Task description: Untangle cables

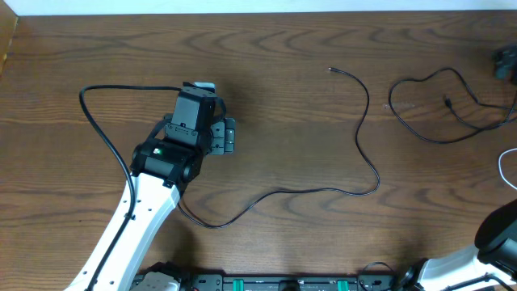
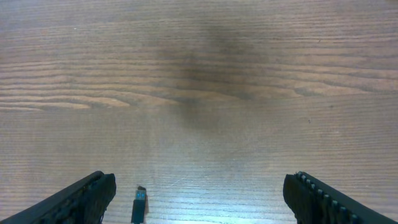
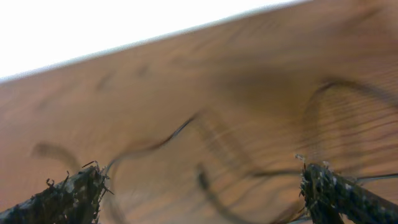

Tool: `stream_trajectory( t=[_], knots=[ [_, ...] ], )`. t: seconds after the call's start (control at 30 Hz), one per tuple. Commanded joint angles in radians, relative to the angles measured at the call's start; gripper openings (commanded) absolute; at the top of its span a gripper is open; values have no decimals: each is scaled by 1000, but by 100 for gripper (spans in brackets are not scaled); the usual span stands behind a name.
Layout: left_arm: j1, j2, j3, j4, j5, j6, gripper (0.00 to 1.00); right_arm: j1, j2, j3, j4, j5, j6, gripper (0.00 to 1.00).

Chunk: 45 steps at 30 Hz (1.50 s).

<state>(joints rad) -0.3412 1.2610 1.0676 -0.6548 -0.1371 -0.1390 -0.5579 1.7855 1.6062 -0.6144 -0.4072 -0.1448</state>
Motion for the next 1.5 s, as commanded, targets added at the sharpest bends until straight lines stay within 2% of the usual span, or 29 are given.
stream_trajectory(
  t=[0.0, 0.17, 0.33, 0.57, 0.83, 1.13, 1.47],
  knots=[
    [4, 0, 16, -3, -10, -16, 91, 72, 24, -2, -80, -22, -89, 99],
    [4, 0, 16, -3, -10, -16, 91, 174, 33, -4, -187, -1, -89, 99],
    [4, 0, 16, -3, -10, -16, 91, 267, 33, -29, -222, 72, -89, 99],
    [4, 0, 16, -3, -10, -16, 91, 354, 33, -142, -153, 140, -88, 99],
    [4, 0, 16, -3, -10, -16, 91, 369, 34, -338, 34, 148, -88, 99],
    [4, 0, 16, -3, -10, -16, 91, 369, 34, -536, 214, 254, -88, 84],
    [4, 0, 16, -3, -10, -16, 91, 360, 34, -589, 275, 348, -88, 63]
  ],
)
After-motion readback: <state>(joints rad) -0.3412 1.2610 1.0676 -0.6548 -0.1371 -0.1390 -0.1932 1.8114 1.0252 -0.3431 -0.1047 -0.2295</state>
